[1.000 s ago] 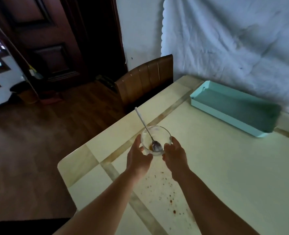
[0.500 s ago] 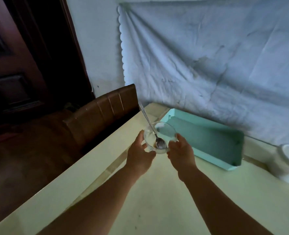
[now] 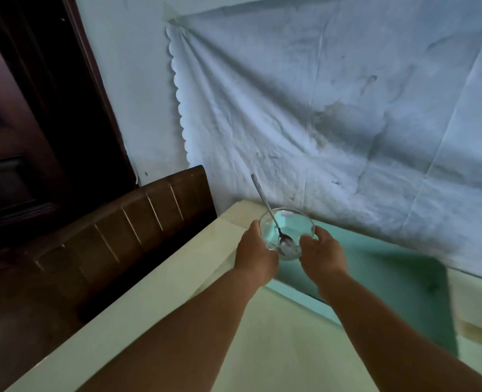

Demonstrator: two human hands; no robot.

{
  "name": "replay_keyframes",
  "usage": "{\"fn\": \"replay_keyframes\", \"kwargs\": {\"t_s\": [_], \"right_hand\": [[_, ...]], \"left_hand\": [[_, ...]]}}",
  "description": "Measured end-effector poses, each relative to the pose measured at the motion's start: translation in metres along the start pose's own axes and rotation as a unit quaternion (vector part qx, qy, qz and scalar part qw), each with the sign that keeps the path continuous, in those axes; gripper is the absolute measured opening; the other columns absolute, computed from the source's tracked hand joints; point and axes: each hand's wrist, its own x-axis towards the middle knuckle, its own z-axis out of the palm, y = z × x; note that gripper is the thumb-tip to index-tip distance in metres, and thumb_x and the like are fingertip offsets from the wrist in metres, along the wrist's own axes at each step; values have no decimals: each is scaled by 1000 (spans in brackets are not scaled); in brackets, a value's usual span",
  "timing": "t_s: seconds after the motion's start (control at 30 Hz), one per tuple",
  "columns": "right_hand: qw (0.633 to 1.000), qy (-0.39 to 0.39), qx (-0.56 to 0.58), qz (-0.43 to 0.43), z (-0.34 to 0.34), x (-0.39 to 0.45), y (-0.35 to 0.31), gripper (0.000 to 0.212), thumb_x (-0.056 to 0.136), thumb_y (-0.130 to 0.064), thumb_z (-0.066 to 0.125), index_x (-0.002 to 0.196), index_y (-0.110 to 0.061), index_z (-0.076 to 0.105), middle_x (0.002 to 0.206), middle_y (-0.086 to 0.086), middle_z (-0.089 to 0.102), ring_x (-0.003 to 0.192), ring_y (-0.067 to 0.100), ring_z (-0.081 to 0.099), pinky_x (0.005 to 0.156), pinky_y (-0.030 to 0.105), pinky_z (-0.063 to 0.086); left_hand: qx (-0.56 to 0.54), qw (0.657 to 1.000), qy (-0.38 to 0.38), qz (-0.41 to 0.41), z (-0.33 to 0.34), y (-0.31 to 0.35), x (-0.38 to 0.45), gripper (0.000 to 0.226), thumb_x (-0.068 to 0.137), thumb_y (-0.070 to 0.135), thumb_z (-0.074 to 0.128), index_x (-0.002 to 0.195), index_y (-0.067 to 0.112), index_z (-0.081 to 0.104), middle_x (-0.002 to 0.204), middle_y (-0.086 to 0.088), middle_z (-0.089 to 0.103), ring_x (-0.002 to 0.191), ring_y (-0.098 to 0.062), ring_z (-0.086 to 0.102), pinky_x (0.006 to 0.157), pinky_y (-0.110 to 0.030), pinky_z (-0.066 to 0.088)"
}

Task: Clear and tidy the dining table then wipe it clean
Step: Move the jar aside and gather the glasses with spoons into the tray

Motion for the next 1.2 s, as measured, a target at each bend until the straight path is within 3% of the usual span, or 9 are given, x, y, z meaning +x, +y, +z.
{"fn": "replay_keyframes", "kwargs": {"t_s": [0.1, 0.3, 0.47, 0.57, 0.63, 0.73, 0.87, 1.0, 1.2], "right_hand": [[999, -5, -40, 9, 5, 16, 7, 40, 95, -22, 42, 132, -12, 52, 125, 18, 61, 112, 34, 57, 92, 34, 43], [998, -23, -54, 9, 16, 28, 18, 33, 95, -26, 41, 120, -8, 55, 115, 22, 63, 102, 36, 58, 80, 33, 41], [997, -40, -65, 31, 15, 23, 18, 53, 99, -36, 36, 144, -8, 33, 137, 21, 51, 125, 36, 48, 99, 37, 38], [1000, -3, -14, 22, 7, 10, 8, 57, 99, -39, 35, 149, -12, 26, 146, 15, 44, 133, 32, 42, 107, 37, 32], [999, 41, 25, 6, -3, -3, -5, 52, 100, -37, 36, 145, -12, 35, 141, 13, 50, 130, 31, 46, 103, 35, 34], [990, 104, 82, -43, -14, -29, -25, 38, 99, -37, 35, 119, -13, 56, 114, 11, 65, 112, 34, 58, 87, 36, 42], [968, 149, 184, -84, -32, -80, -45, 32, 97, -41, 36, 98, -19, 59, 95, 0, 68, 91, 24, 67, 85, 44, 52], [957, 139, 239, -92, -56, -140, -61, 24, 100, -31, 37, 97, -18, 57, 96, 0, 67, 89, 17, 67, 83, 36, 51], [952, 150, 254, -84, -86, -237, -61, 20, 100, -30, 38, 94, -25, 56, 97, -3, 67, 88, 12, 66, 86, 36, 51]], "left_hand": [[32, 999, -4, -14, 10, -8, 13, 52, 79, 10, 63, 127, 17, 43, 125, -8, 57, 111, -27, 57, 94, -35, 50], [74, 997, -18, -12, 11, -14, 26, 54, 80, 14, 65, 129, 17, 43, 123, -8, 59, 110, -27, 58, 93, -35, 49], [82, 996, -17, -7, 6, -6, 17, 56, 81, 18, 65, 131, 14, 38, 130, -10, 54, 115, -29, 54, 93, -33, 44], [50, 999, -1, -8, -6, 7, 4, 63, 86, 23, 61, 140, 12, 30, 141, -10, 45, 126, -27, 47, 101, -34, 39], [25, 1000, 10, 4, -17, 19, -7, 61, 89, 31, 55, 142, 13, 30, 143, -8, 44, 128, -23, 47, 105, -33, 38], [-17, 998, 41, 33, -38, 41, -34, 48, 93, 35, 48, 134, 12, 44, 135, -4, 54, 118, -18, 56, 95, -25, 39], [-71, 993, 68, 70, -63, 67, -87, 33, 93, 33, 49, 118, 13, 56, 116, -2, 64, 102, -15, 61, 88, -24, 43], [-89, 990, 56, 89, -81, 81, -143, 28, 94, 33, 47, 113, 16, 58, 103, 6, 63, 94, -8, 59, 84, -21, 44], [-95, 991, 21, 94, -94, 87, -237, 28, 94, 36, 45, 111, 19, 60, 108, 0, 68, 100, -14, 64, 89, -32, 51]]}}
